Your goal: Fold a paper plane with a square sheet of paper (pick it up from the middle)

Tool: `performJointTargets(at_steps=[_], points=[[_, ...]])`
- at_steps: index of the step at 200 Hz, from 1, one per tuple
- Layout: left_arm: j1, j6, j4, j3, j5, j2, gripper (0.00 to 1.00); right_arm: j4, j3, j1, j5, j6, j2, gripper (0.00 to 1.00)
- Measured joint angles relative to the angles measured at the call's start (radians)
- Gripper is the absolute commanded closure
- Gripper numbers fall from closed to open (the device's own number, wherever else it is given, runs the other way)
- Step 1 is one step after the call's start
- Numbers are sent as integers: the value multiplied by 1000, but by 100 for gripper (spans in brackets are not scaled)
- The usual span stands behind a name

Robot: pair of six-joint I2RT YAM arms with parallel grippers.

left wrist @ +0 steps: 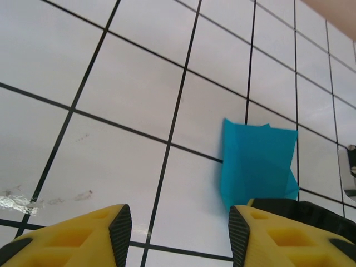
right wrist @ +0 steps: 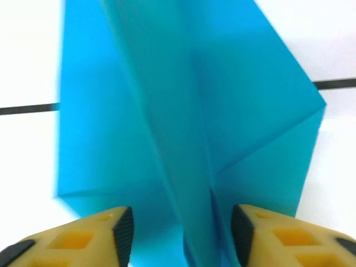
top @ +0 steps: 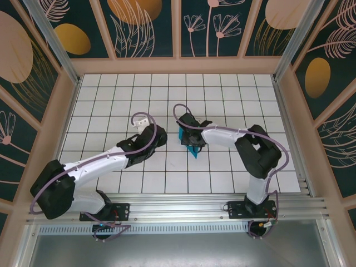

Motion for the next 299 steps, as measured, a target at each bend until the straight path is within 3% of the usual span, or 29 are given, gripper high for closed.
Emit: performJointTargets(at_steps=[29, 66, 98, 118, 134, 161, 211, 280, 299], points=[[0, 3, 8, -46, -38, -68, 39, 9, -9, 8, 19, -27, -169, 26], [0, 21, 6, -85, -106, -141, 28, 46, -40, 16, 82, -59, -417, 19], [5, 55, -1, -85, -186, -162, 5, 60, -92, -16, 210, -92, -547, 9], [50, 103, -6, -86, -230, -164, 1, 80, -163, -149, 290, -119, -610, 9], [149, 153, -6, -92, -257, -166, 2, 115, -233, -295, 344, -175, -638, 7], [306, 248, 3, -113, -346, -170, 2, 336, -451, -489, 385, -352, -667, 7], [531, 455, 194, -193, -375, -151, 2, 750, -712, -710, 192, -548, -540, 8], [600, 779, 732, -389, -317, -39, 2, 1503, -927, -754, -104, -686, -317, 7], [613, 838, 882, -457, -283, -10, 1, 1533, -930, -788, -143, -686, -271, 6]])
